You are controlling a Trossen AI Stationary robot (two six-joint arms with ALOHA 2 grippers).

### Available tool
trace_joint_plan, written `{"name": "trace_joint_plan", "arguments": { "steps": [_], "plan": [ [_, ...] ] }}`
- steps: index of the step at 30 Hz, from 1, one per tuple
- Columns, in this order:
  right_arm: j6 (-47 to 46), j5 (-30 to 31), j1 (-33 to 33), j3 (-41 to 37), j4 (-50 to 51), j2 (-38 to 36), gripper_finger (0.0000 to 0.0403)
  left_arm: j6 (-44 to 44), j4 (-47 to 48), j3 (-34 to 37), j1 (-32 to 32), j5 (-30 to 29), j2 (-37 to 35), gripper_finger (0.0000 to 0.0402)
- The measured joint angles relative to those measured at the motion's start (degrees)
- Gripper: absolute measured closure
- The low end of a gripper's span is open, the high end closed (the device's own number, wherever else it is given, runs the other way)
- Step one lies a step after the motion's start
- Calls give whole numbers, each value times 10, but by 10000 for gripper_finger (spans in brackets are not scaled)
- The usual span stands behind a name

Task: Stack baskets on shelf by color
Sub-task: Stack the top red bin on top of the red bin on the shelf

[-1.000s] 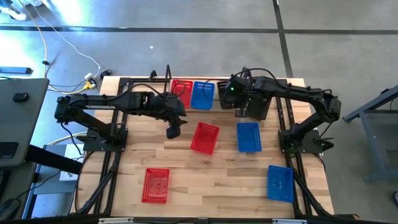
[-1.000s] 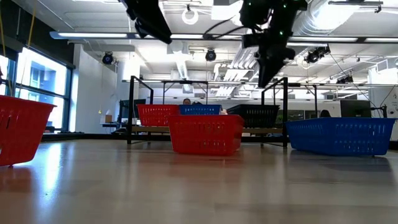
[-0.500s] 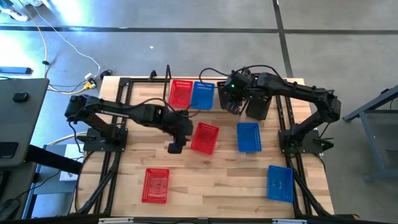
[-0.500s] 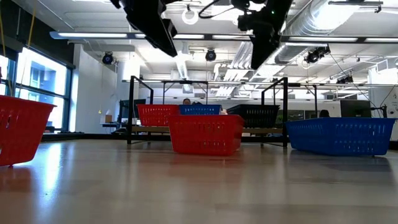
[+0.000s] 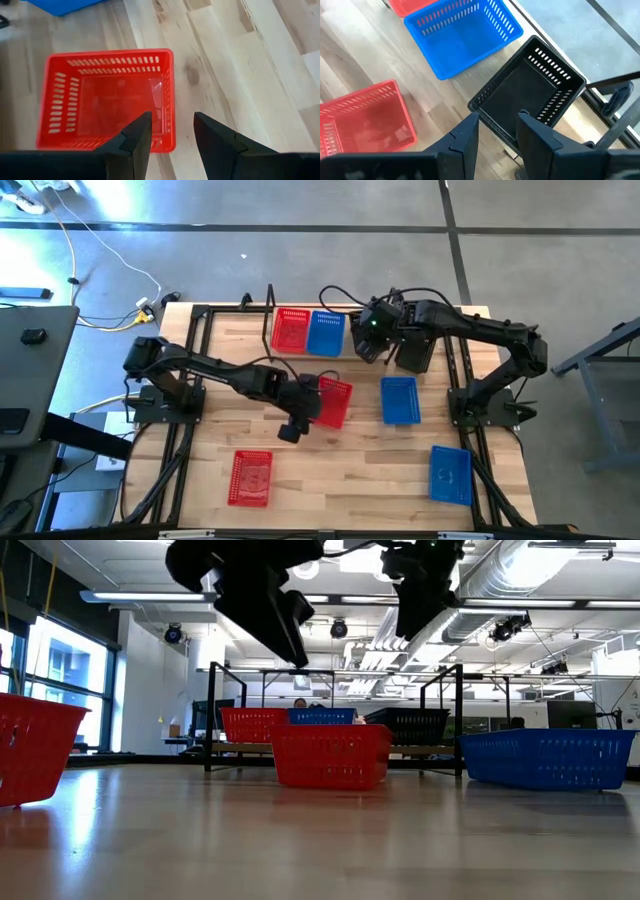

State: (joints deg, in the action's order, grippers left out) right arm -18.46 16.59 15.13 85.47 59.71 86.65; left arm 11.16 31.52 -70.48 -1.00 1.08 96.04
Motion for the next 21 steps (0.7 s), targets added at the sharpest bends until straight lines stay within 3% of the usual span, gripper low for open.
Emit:
{"name": "trace_joint_plan", "arguments": {
  "steps": [21],
  "plan": [
    [-10,10,-2,0,6,0,285,11,-48,0,-8,-1,93,266]
  ]
}}
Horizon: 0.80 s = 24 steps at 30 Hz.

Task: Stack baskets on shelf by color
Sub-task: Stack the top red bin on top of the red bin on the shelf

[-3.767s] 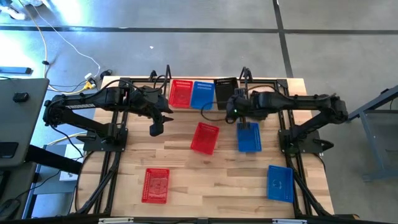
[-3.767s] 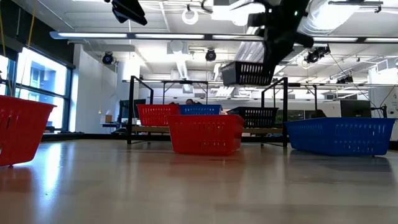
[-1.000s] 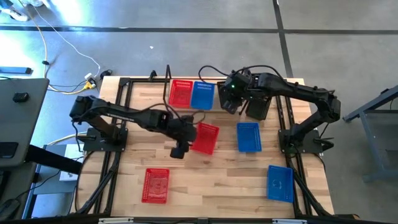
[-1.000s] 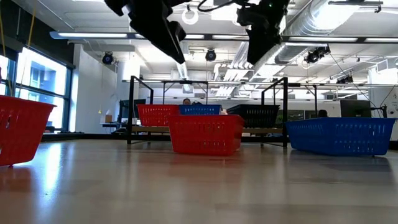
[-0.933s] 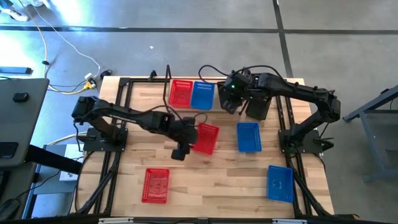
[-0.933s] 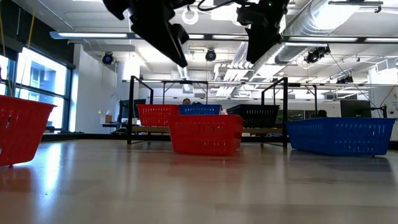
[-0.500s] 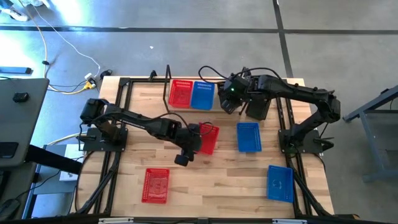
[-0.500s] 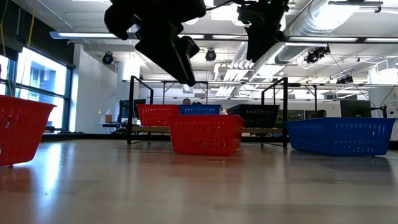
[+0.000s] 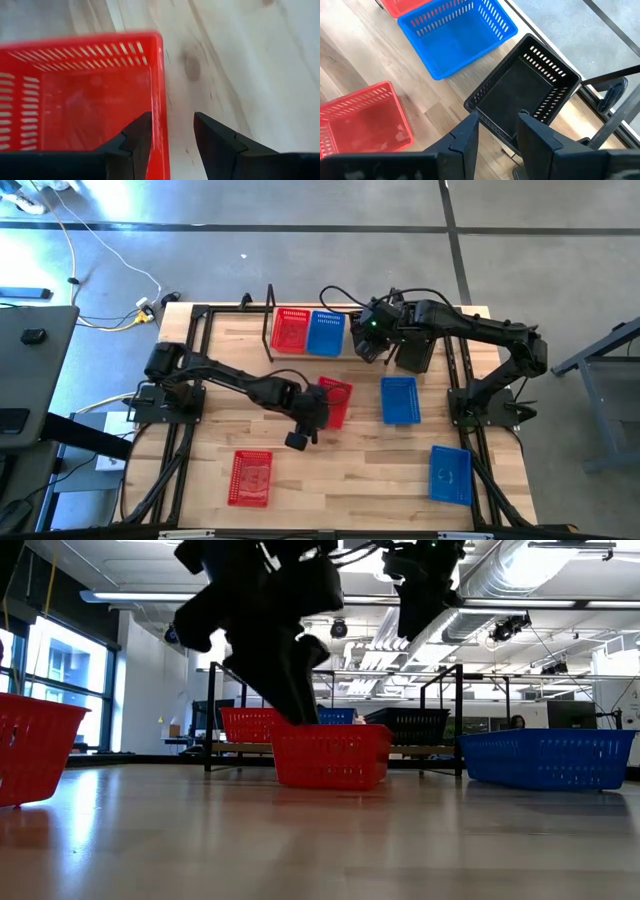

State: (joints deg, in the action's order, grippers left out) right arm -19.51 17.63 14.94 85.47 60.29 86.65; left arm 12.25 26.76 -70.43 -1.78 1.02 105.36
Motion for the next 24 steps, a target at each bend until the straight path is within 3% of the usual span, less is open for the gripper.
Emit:
{"name": "trace_joint_plan", "arguments": {
  "steps": [8,17,24],
  "plan": [
    [0,0,0,0,10,0,285,0,-7,0,3,-4,23,275],
    [0,0,0,0,19,0,285,10,-9,0,3,-3,23,389],
    [3,0,0,0,21,0,285,5,4,0,3,-2,11,394]
  ]
}}
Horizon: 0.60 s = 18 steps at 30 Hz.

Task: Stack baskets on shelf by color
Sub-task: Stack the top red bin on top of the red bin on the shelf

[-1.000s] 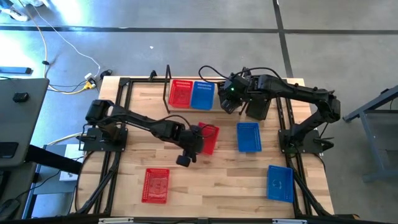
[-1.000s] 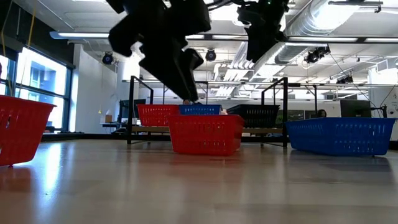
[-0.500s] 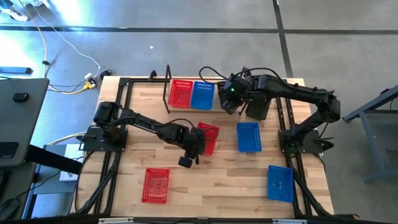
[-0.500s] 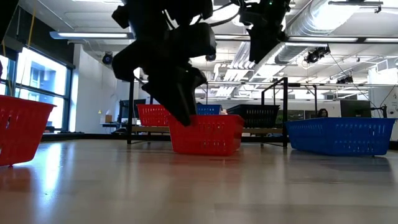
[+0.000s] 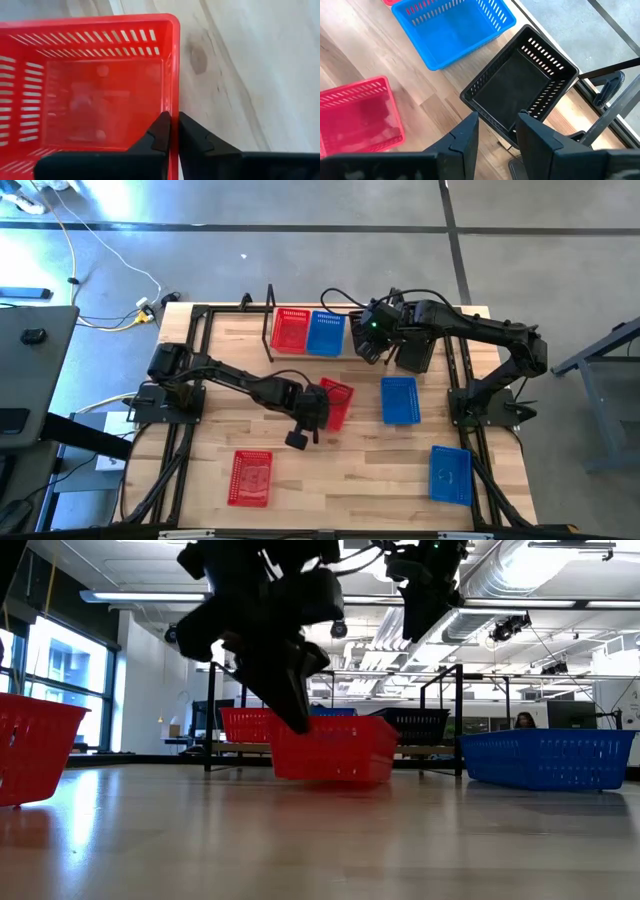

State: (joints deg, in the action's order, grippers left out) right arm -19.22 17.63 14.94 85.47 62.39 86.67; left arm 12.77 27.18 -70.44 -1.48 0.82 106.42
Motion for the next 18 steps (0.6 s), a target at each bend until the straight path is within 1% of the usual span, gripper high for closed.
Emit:
{"name": "trace_joint_plan", "arguments": {
  "steps": [5,12,18],
  "plan": [
    [1,6,0,0,3,0,285,-1,13,0,0,0,-29,396],
    [2,15,0,0,7,0,285,-1,52,0,0,-2,-92,399],
    [2,16,0,0,8,0,285,3,100,0,1,-51,-159,399]
  ]
}}
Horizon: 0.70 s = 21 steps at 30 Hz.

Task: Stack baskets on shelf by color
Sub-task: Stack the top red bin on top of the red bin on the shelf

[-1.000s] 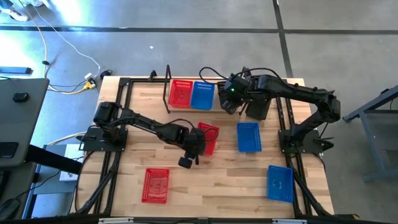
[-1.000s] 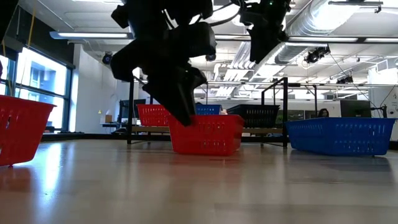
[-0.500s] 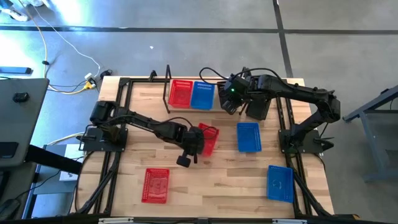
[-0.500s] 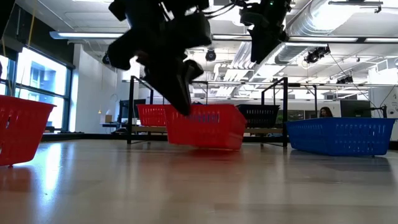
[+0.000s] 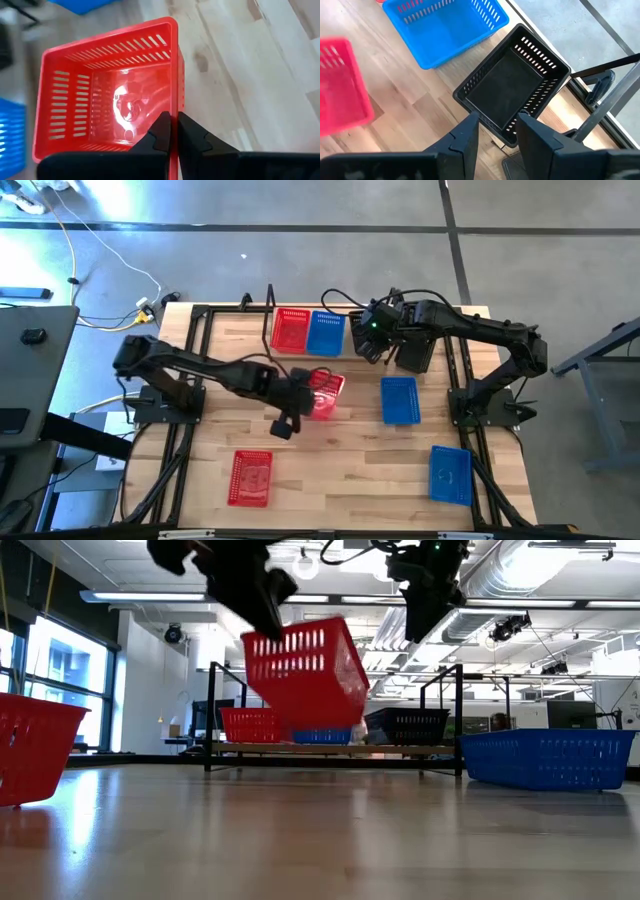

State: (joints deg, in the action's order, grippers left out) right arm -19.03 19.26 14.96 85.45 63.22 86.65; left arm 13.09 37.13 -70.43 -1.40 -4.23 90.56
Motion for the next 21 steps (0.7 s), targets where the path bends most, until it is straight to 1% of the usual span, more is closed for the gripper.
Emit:
{"name": "trace_joint_plan", "arguments": {
  "steps": [8,12,14,21],
  "plan": [
    [0,8,0,0,4,0,285,6,51,0,14,-57,-90,400],
    [0,19,0,0,9,0,285,25,77,0,39,-100,-127,400],
    [0,20,0,0,12,0,285,37,74,-1,56,-115,-138,400],
    [0,20,0,0,14,0,285,87,89,0,134,-113,-151,400]
  ]
}}
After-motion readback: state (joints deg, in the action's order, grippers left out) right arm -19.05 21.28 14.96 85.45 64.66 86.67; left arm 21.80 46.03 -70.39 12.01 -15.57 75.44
